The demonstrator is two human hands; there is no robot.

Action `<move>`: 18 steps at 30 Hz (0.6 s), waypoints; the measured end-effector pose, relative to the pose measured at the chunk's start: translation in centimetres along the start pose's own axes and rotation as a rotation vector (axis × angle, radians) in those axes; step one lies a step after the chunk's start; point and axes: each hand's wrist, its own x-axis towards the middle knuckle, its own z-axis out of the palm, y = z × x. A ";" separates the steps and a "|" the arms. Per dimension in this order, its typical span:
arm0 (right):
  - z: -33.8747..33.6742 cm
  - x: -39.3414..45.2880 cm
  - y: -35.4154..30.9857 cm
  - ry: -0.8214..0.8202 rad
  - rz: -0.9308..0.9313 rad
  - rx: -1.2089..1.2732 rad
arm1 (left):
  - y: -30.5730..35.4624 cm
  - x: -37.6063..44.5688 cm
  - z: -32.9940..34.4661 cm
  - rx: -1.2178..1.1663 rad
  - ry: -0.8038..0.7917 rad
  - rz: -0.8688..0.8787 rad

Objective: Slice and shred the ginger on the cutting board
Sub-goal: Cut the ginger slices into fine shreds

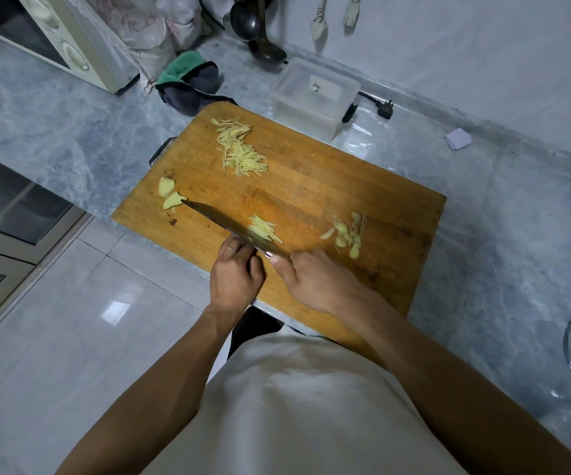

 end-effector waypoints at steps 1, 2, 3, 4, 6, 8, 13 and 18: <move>0.1 0.1 0.0 0.006 0.001 -0.004 | -0.1 0.0 0.0 0.002 -0.001 0.006; 0.3 0.2 0.0 0.013 0.001 -0.004 | -0.1 -0.1 0.1 0.004 -0.002 0.010; 0.5 0.2 0.0 0.020 -0.002 -0.002 | -0.1 -0.1 0.1 0.004 -0.002 0.009; 0.7 0.2 0.0 0.026 -0.005 0.002 | -0.1 -0.1 0.0 0.003 -0.001 0.004; 0.7 0.0 0.2 0.033 -0.005 0.015 | 0.1 -0.1 -0.1 0.002 0.007 -0.002; 0.4 -0.3 0.1 0.026 -0.002 0.020 | 0.2 -0.1 -0.1 0.003 0.017 0.002; 0.2 -0.8 0.2 0.008 0.014 0.050 | -0.2 -0.1 0.1 -0.002 0.008 0.023; 0.2 -0.6 -0.3 0.002 0.009 0.020 | -0.1 0.0 0.0 -0.004 0.010 -0.002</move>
